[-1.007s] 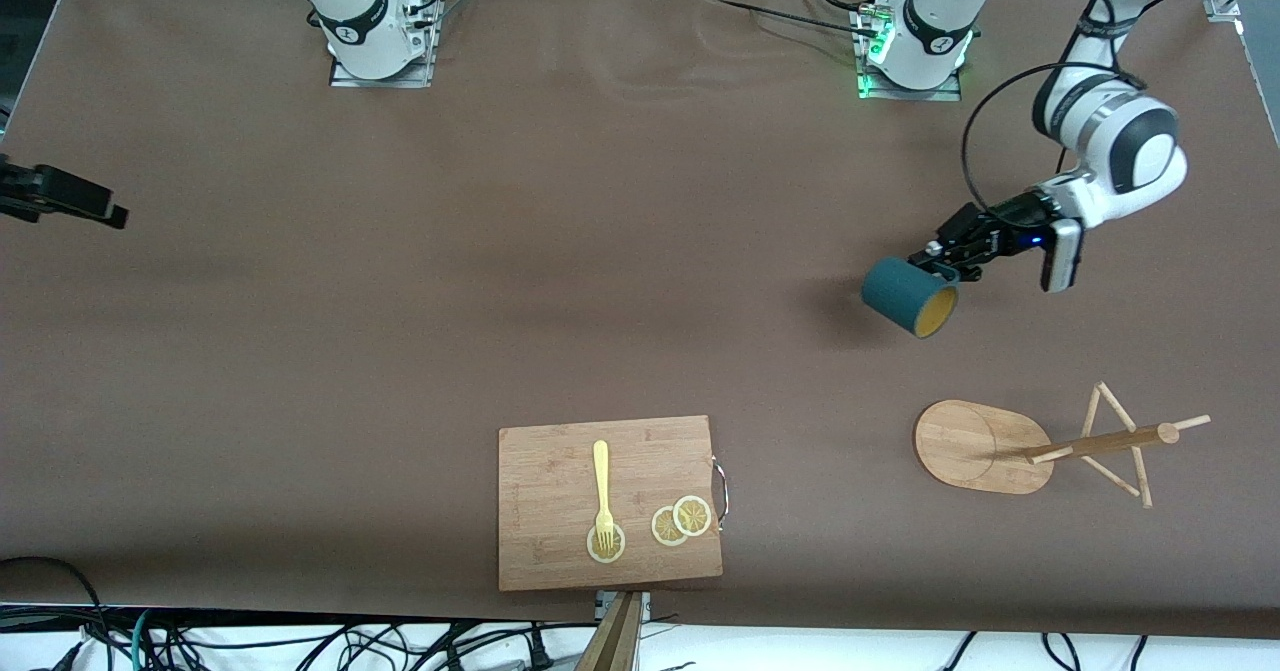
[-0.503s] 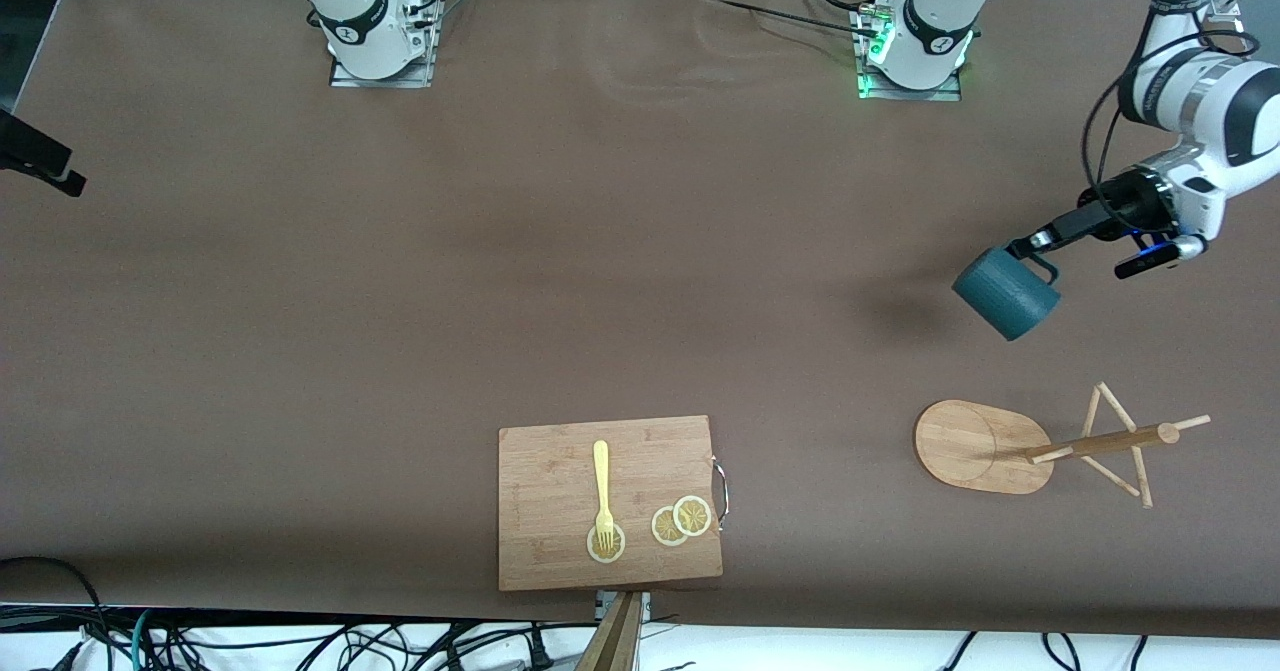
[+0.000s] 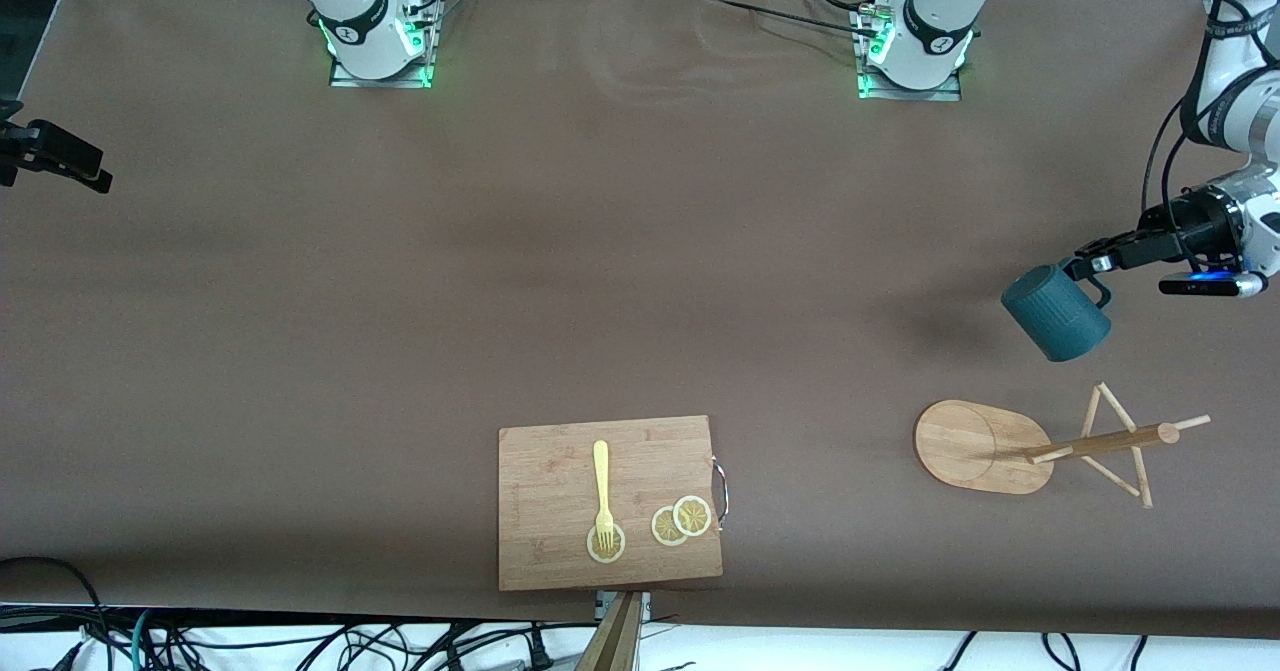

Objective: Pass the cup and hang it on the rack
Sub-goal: 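Carry the mug with the left gripper toward the wooden rack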

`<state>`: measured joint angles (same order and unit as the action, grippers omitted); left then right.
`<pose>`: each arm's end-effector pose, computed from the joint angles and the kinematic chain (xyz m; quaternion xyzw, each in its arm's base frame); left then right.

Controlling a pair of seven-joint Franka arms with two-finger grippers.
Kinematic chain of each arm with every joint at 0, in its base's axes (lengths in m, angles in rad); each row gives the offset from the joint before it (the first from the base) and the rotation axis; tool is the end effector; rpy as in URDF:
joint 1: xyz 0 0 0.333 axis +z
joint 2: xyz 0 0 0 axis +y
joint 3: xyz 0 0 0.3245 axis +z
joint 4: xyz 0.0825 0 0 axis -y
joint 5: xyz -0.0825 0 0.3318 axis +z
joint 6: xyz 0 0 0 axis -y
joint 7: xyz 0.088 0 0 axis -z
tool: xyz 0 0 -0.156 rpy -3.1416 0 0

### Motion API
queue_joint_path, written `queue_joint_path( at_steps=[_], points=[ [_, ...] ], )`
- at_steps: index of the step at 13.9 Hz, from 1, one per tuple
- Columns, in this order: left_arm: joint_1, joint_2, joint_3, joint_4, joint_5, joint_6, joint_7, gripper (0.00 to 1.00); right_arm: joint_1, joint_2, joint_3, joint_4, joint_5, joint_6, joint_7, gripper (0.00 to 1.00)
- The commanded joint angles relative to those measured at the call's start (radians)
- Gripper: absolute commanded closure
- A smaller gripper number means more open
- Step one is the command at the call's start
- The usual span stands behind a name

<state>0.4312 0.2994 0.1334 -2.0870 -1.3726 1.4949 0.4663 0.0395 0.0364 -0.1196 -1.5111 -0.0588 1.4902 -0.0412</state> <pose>0.5009 0.1246 0.3515 0.6983 0.2673 -0.0029 0.6640 0.5006 -0.0486 0.5842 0.9989 -0.0210 -0.0304 0.0297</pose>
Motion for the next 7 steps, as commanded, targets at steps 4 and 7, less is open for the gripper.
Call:
queue_joint_path(
  at_steps=[4,7],
  points=[
    [0.07,0.208,-0.02,0.281,0.026,-0.114,-0.185,1.0,-0.013,0.008,0.014,0.028,0.01,-0.054,0.015,0.0],
    [0.105,0.259,-0.058,0.338,0.018,-0.116,-0.199,1.0,-0.013,0.02,0.015,0.031,0.008,-0.044,0.014,0.0]
  ],
)
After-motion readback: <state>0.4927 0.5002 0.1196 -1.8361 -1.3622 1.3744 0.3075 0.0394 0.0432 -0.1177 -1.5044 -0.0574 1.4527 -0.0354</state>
